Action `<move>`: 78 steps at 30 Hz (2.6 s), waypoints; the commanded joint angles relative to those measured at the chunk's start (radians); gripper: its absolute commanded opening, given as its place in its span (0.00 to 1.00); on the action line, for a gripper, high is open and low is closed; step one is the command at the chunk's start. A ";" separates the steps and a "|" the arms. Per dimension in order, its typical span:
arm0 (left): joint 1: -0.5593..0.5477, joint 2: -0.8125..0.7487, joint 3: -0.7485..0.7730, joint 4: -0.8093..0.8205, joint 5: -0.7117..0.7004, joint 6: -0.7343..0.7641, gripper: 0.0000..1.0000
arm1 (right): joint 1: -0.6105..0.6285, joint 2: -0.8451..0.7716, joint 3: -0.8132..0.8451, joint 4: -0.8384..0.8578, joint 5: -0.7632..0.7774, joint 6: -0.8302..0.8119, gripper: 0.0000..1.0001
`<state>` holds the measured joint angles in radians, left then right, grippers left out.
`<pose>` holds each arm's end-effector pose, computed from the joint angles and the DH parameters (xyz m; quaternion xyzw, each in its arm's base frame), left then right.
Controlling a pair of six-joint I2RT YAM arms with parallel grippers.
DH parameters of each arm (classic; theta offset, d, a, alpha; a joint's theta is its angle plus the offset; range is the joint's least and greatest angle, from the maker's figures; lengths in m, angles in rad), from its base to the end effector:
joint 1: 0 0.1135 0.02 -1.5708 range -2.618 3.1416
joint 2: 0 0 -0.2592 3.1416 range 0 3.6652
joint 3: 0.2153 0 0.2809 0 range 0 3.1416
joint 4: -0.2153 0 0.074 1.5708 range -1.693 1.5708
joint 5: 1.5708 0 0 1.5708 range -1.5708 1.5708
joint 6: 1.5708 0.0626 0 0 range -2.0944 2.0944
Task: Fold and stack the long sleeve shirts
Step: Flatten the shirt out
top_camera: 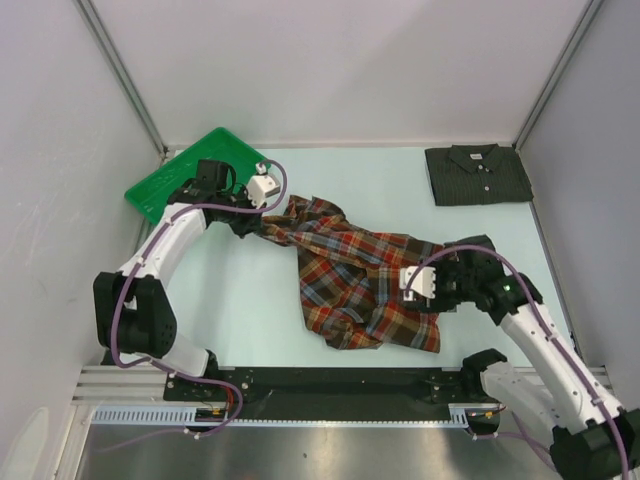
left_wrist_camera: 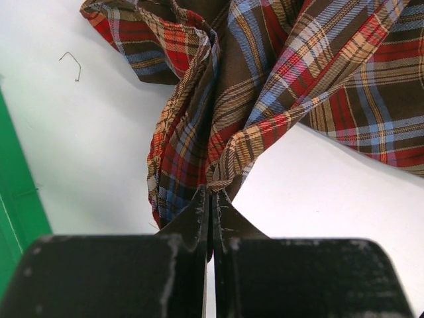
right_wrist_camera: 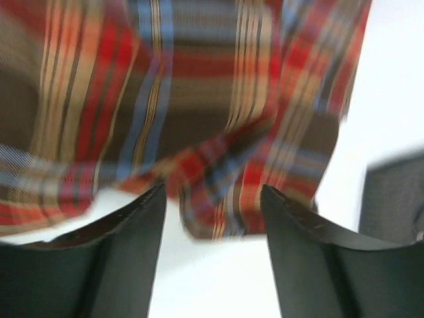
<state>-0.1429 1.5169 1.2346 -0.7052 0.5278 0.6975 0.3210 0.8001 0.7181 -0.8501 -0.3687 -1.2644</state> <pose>0.3487 -0.0820 0.2466 0.4457 0.8136 -0.1643 0.3354 0.1796 0.0835 0.2305 -0.7052 0.6142 0.0148 0.3540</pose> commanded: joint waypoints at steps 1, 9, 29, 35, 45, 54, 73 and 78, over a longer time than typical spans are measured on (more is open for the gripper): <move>0.009 0.003 0.049 -0.002 0.034 -0.007 0.00 | 0.163 0.083 0.098 0.080 -0.082 0.187 0.60; 0.025 0.064 0.118 -0.022 0.035 -0.021 0.00 | 0.423 0.143 0.109 0.152 0.083 0.235 0.58; 0.101 0.293 0.273 -0.017 0.066 -0.135 0.00 | -0.105 0.152 -0.002 0.023 -0.085 -0.105 0.67; 0.101 0.281 0.255 -0.010 0.067 -0.131 0.00 | -0.086 0.165 -0.109 0.144 -0.013 -0.151 0.66; 0.101 0.253 0.206 0.001 0.057 -0.113 0.00 | 0.010 0.198 -0.137 0.471 0.060 0.074 0.57; 0.101 0.187 0.186 -0.007 0.043 -0.087 0.00 | -0.069 0.160 -0.017 0.425 0.013 0.111 0.00; 0.042 0.060 -0.006 -0.043 0.030 0.273 0.54 | -0.226 0.188 0.182 0.238 -0.150 0.261 0.00; 0.037 0.009 -0.078 -0.030 0.064 0.410 0.62 | -0.226 0.218 0.213 0.241 -0.145 0.295 0.00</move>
<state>-0.0990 1.6032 1.2041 -0.7444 0.5369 0.9379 0.0978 1.0031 0.8642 -0.6182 -0.4911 -1.0195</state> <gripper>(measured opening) 0.605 0.017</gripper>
